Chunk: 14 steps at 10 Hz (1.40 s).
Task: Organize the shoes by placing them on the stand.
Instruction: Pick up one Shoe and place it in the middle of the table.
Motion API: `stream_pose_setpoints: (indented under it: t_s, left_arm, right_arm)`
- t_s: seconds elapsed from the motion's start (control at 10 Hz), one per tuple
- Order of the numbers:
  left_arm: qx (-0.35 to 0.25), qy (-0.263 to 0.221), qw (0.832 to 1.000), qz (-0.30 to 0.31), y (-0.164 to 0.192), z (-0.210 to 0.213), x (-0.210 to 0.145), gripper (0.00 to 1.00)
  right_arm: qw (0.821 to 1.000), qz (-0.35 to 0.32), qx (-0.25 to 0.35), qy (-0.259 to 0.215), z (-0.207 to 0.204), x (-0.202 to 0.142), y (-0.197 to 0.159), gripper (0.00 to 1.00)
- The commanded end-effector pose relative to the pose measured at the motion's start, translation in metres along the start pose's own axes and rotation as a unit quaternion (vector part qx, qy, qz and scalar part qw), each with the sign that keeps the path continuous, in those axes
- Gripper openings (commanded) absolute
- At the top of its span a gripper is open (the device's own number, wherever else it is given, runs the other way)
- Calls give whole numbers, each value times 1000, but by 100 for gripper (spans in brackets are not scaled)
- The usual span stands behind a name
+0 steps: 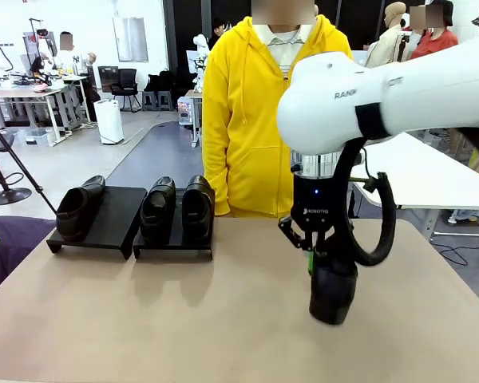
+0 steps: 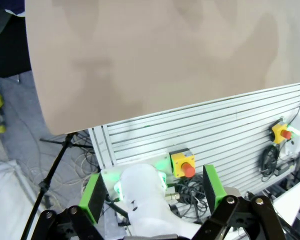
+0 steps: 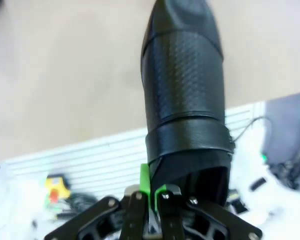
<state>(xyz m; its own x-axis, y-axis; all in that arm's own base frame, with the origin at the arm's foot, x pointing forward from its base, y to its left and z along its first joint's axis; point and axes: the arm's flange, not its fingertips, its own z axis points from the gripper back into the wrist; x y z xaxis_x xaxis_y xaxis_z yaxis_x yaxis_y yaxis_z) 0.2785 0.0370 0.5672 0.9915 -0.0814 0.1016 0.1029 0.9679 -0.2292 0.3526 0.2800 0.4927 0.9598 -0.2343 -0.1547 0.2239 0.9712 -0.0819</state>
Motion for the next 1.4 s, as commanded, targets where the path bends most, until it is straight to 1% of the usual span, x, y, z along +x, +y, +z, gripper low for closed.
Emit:
stream_pose_setpoints:
  t_s: [0.0,0.1,0.3,0.4,0.6,0.8,1.0,1.2,1.3]
  left_arm:
    - [2,3,1000,2,2,1,-1,100]
    - [2,3,1000,2,2,1,-1,100]
    - [2,3,1000,2,2,1,-1,100]
    - [2,3,1000,2,2,1,-1,100]
    - [2,3,1000,2,2,1,-1,100]
    - [2,3,1000,2,2,1,-1,100]
    - [2,3,1000,2,2,1,-1,100]
    - [2,3,1000,2,2,1,-1,100]
    - [2,3,1000,2,2,1,-1,100]
  right_arm:
    - [999,29,16,-20,-15,-28,24,0]
    - [997,70,14,-37,-22,-40,42,0]
    - [991,119,17,-59,-34,-49,71,0]
    - [988,136,12,-78,-40,-42,92,0]
    - [988,139,-4,-69,-53,-23,123,0]
    - [984,156,6,-85,-59,8,142,0]
    - [985,160,2,-68,-65,25,151,0]
    - [986,161,-13,-43,-69,33,156,0]
    - [986,161,-18,-38,-69,35,159,0]
